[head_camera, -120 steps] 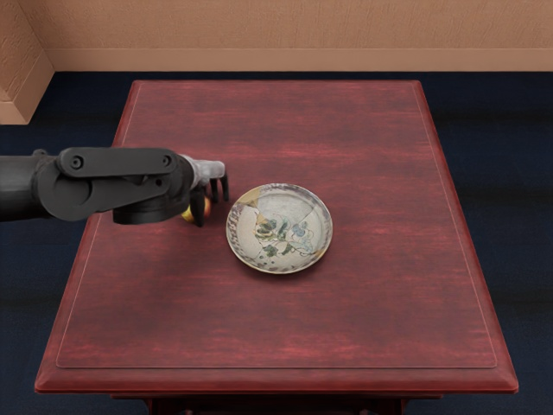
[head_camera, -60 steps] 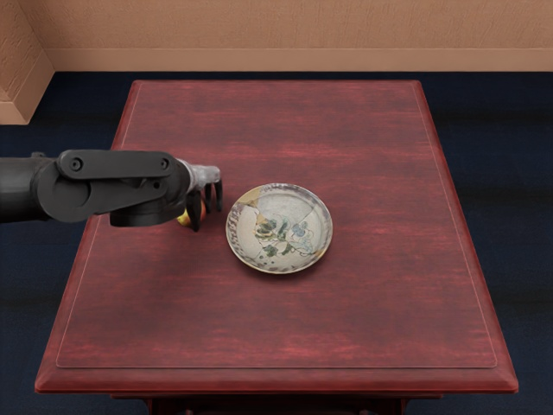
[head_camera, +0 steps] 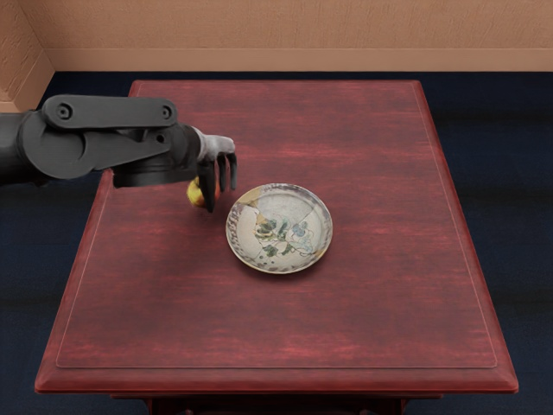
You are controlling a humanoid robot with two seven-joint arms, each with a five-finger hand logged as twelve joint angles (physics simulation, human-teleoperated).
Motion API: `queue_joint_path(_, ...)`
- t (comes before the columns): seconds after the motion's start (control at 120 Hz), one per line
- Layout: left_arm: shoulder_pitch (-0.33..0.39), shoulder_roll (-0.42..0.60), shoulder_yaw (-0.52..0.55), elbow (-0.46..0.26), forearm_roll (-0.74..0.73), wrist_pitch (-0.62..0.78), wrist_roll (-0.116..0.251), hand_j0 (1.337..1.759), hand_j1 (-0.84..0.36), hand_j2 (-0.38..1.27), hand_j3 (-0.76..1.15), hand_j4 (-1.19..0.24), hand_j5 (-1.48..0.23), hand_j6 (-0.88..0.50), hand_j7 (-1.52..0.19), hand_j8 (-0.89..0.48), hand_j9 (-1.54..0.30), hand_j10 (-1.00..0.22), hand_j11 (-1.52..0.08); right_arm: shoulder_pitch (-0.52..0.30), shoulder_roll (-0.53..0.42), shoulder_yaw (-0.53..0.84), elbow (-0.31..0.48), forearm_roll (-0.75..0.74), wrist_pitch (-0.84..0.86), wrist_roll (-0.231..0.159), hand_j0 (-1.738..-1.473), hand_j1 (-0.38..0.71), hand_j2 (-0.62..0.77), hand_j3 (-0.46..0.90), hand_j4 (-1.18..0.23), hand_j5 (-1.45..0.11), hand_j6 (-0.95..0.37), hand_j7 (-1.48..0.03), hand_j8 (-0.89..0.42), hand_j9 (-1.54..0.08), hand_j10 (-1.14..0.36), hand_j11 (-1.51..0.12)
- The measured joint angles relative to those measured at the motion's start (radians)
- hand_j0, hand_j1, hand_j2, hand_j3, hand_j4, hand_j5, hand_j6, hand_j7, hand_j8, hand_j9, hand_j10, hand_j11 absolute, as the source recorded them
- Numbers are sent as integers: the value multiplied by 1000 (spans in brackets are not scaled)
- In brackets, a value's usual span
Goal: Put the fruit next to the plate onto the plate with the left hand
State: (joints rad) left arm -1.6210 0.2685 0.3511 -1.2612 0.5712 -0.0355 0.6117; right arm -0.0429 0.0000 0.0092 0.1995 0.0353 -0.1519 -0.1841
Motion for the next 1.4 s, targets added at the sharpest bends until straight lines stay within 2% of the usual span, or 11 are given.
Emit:
queue_joint_path(0.1, -57, -3, -1, -4, -37, -19, 0, 1651, -255, 289, 0, -748, -1069, -712, -1052, -483, -1029, -562, -1030, 0, 0, 0, 0, 0, 0, 0, -1658, -349, 0, 0, 0, 0, 0, 0, 0, 0, 0, 0)
queue_joint_path(0.15, -64, -13, -1, -4, -55, -30, 0, 1651, -254, 259, 0, -754, -1071, -715, -1055, -477, -1036, -552, -1035, 0, 0, 0, 0, 0, 0, 0, -1658, -349, 0, 0, 0, 0, 0, 0, 0, 0, 0, 0)
queue_joint_path(0.342, -102, -68, -17, -5, -104, -65, -1, 1653, -308, 393, 0, -773, -1078, -757, -1071, -479, -1052, -556, -1047, 0, 0, 0, 0, 0, 0, 0, -1658, -349, 0, 0, 0, 0, 0, 0, 0, 0, 0, 0)
queue_joint_path(0.558, -84, -157, -22, 6, -139, -73, -1, 1654, -314, 391, 0, -790, -1104, -785, -1100, -465, -1078, -538, -1070, 0, 0, 0, 0, 0, 0, 0, -1658, -349, 0, 0, 0, 0, 0, 0, 0, 0, 0, 0)
queue_joint_path(0.7, -70, -180, -22, 24, -147, -72, -1, 1654, -355, 493, 0, -796, -1115, -793, -1113, -453, -1088, -531, -1082, 0, 0, 0, 0, 0, 0, 0, -1658, -349, 0, 0, 0, 0, 0, 0, 0, 0, 0, 0)
queue_joint_path(0.767, -54, -182, -23, 38, -144, -67, -1, 1655, -314, 388, 0, -708, -980, -705, -979, -449, -960, -506, -958, 0, 0, 0, 0, 0, 0, 0, -1658, -349, 0, 0, 0, 0, 0, 0, 0, 0, 0, 0)
queue_joint_path(0.9, -40, -186, -23, 63, -138, -62, -1, 1657, -68, 214, 0, -428, -588, -427, -588, -294, -578, -323, -576, 0, 0, 0, 0, 0, 0, 0, -1658, -349, 0, 0, 0, 0, 0, 0, 0, 0, 0, 0)
queue_joint_path(1.042, -41, -162, -54, 69, -139, -61, -1, 1657, 94, 115, 0, -254, -345, -253, -345, -187, -340, -201, -339, 0, 0, 0, 0, 0, 0, 0, -1658, -349, 0, 0, 0, 0, 0, 0, 0, 0, 0, 0)
queue_joint_path(1.183, 68, -78, -183, 71, -141, -65, -1, 1658, 206, 61, 0, -140, -189, -140, -189, -107, -187, -114, -186, 0, 0, 0, 0, 0, 0, 0, -1658, -349, 0, 0, 0, 0, 0, 0, 0, 0, 0, 0)
queue_joint_path(1.25, 117, 15, -246, 71, -142, -67, -1, 1658, 239, 45, 0, -108, -145, -108, -145, -84, -143, -89, -143, 0, 0, 0, 0, 0, 0, 0, -1658, -349, 0, 0, 0, 0, 0, 0, 0, 0, 0, 0)
queue_joint_path(1.4, 128, 124, -342, 71, -175, -71, -1, 1658, 284, 24, 0, -63, -83, -63, -83, -52, -82, -54, -82, 0, 0, 0, 0, 0, 0, 0, -1658, -349, 0, 0, 0, 0, 0, 0, 0, 0, 0, 0)
